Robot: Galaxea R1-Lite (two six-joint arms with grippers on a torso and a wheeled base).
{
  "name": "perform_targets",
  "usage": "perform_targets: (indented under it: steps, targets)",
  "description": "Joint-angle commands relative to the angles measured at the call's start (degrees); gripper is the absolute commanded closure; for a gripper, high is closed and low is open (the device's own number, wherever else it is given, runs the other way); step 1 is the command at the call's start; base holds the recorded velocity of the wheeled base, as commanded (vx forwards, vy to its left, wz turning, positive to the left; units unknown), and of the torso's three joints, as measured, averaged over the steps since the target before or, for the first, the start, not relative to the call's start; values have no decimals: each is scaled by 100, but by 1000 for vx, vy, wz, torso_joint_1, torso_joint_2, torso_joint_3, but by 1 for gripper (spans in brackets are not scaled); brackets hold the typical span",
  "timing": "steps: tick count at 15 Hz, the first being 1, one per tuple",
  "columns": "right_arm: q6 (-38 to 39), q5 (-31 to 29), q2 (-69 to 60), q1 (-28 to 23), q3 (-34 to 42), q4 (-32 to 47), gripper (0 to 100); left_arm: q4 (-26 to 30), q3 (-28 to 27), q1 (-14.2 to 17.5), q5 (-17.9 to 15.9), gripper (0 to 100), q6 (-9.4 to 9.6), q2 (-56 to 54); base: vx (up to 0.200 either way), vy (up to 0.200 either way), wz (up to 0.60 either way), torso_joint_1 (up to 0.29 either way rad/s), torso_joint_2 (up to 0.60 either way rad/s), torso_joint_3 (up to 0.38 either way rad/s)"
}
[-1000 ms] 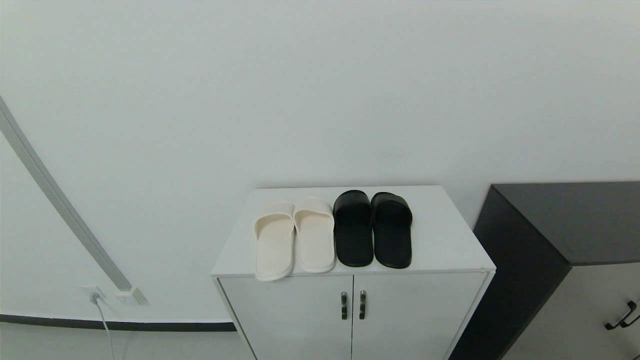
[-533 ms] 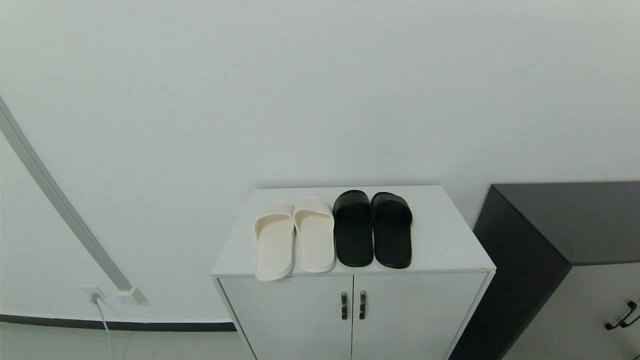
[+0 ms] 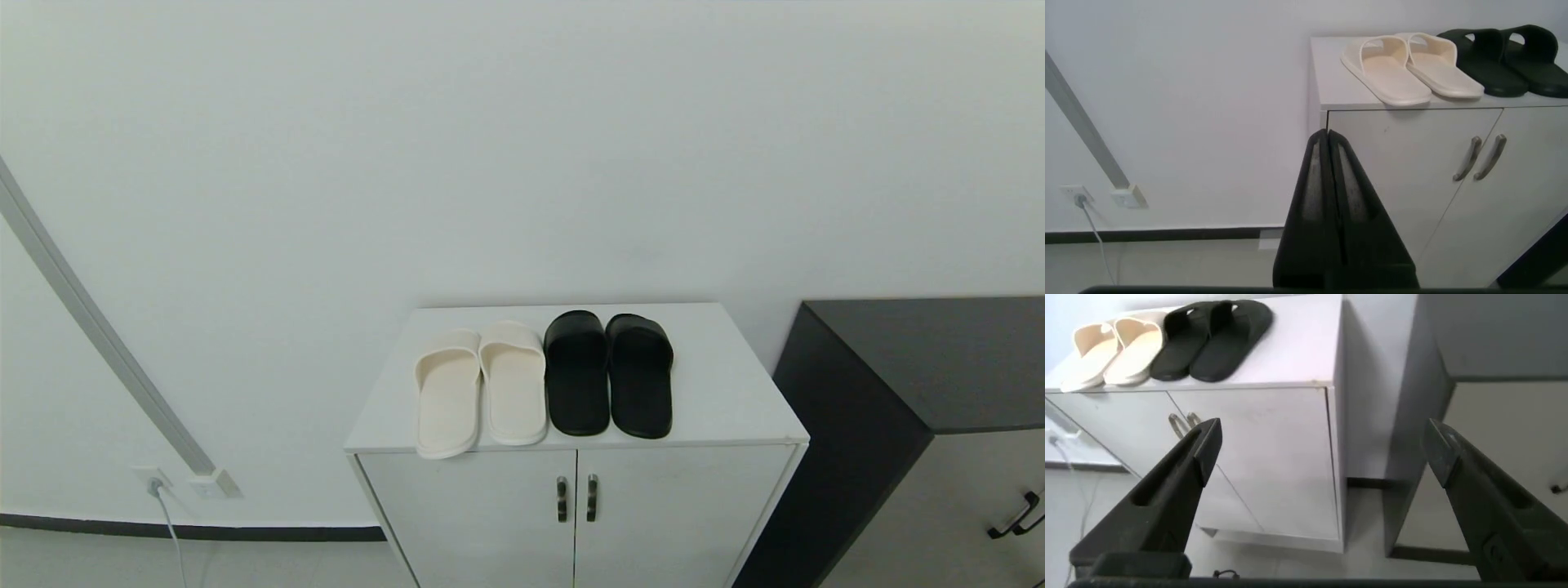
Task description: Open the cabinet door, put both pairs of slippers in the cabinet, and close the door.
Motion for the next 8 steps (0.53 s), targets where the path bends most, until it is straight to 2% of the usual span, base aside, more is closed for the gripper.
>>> perform_targets:
  steps: [1, 3, 6, 8]
  targets:
    - [-29, 164, 1430, 135, -239, -561, 0, -1, -1, 1, 2, 100, 4, 9, 0, 0, 0, 0, 0, 0]
    - [-3, -12, 2283, 882, -819, -754, 0, -1, -1, 1, 2, 100, 4, 0, 0, 0, 0, 0, 0, 0]
    - [164, -1075, 3197, 2393, -1100, -1237, 0, -1, -1, 1, -16, 100, -13, 9, 0, 0, 0, 0, 0, 0]
    - [780, -1647, 4181, 3263, -1390, -1888, 0, -1, -1, 1, -7, 100, -13, 9, 0, 0, 0, 0, 0, 0]
